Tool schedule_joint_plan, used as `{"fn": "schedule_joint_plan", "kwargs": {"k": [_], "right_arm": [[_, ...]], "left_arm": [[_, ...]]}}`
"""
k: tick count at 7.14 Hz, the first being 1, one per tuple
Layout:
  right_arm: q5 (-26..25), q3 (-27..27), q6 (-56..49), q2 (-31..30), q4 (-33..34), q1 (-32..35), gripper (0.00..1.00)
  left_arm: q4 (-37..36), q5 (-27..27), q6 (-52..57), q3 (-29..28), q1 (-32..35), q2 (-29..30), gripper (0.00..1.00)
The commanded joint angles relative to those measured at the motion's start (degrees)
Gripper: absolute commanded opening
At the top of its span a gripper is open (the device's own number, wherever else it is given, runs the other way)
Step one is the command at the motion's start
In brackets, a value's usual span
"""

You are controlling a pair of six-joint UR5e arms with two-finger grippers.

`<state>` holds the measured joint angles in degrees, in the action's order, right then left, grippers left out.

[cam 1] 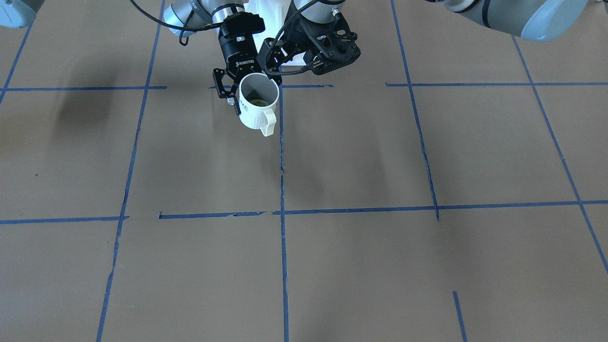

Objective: Left arm hands cup to right arm to dump lemon

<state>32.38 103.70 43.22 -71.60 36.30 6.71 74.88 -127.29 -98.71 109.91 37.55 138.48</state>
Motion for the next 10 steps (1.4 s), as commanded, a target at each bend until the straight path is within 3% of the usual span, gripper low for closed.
{"fn": "schedule_joint_plan", "kwargs": {"k": [1,4,5,7,8,10], "right_arm": [[-0.8,0.2,0.1,-17.0,-28.0,0.2,0.22],[-0.8,-0.8,12.5,-41.5,-57.8,0.4,0.14],[-0.8,-2.3,17.1,-44.5,-65.7,0.5,0.11],[-0.2,-18.8,18.0,-45.5,-84.1,0.5,0.11],[0.0,-24.2,18.1,-45.5,-90.1,0.5,0.10],[0.1,-25.2,20.5,-47.4,-93.5,0.6,0.09]], "left_arm": [[0.0,0.1,0.0,0.6,0.2,-0.9,1.00],[-0.1,1.0,0.0,0.9,0.3,-1.1,1.00],[-0.1,1.0,0.0,0.9,0.3,-1.1,1.00],[-0.2,2.0,0.0,1.7,0.3,-1.8,1.00],[-0.2,2.0,-0.1,2.3,0.3,-2.0,1.00],[-0.2,2.1,-0.2,2.7,0.2,-1.9,1.00]]}}
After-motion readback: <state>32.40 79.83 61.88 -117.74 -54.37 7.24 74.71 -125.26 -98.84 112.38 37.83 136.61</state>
